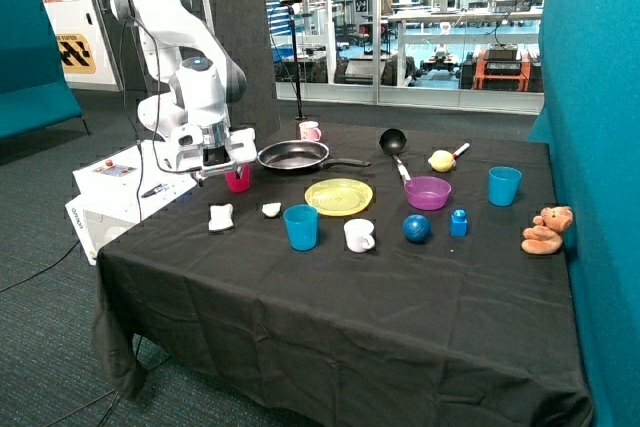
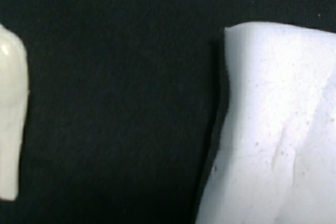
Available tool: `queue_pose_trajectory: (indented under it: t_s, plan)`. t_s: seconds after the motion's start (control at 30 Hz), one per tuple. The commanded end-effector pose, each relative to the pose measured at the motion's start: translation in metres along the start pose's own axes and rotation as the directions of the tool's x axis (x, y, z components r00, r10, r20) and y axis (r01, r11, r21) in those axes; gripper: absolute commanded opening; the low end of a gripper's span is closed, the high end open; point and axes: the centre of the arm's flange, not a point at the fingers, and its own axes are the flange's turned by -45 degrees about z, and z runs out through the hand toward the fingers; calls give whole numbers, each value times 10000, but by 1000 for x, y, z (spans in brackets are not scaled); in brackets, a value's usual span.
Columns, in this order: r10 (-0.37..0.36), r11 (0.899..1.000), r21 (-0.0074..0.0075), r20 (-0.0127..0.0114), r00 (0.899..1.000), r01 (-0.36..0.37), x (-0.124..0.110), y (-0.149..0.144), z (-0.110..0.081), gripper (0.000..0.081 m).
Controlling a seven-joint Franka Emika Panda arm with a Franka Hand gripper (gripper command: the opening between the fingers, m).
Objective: Clean the pan
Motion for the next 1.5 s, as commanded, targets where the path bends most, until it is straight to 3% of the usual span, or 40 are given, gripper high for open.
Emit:
queue_pose_trajectory:
  t_s: [0.0, 0.23, 0.5, 0.53, 0.57, 0.6, 0.67, 1.1, 1.47]
  plan:
    - [-7, 10000, 50, -10, 10000, 7, 5, 8, 16, 0]
    - [-369, 9993, 50, -12, 9993, 369, 8, 9, 30, 0]
    - [-303, 9995, 50, -11, 9995, 303, 8, 12, 41, 0]
    - [-311, 9995, 50, -11, 9995, 312, 8, 12, 41, 404]
    - [-289, 9996, 50, -11, 9996, 289, 8, 13, 41, 606]
    - [-300, 9995, 50, -11, 9995, 300, 9, 14, 41, 707]
    - [-336, 9994, 50, -11, 9994, 336, 9, 14, 41, 783]
    - [-598, 9982, 49, -13, 9982, 598, 6, 9, 43, 808]
    - [-716, 9974, 49, -13, 9974, 716, 0, 15, 56, 808]
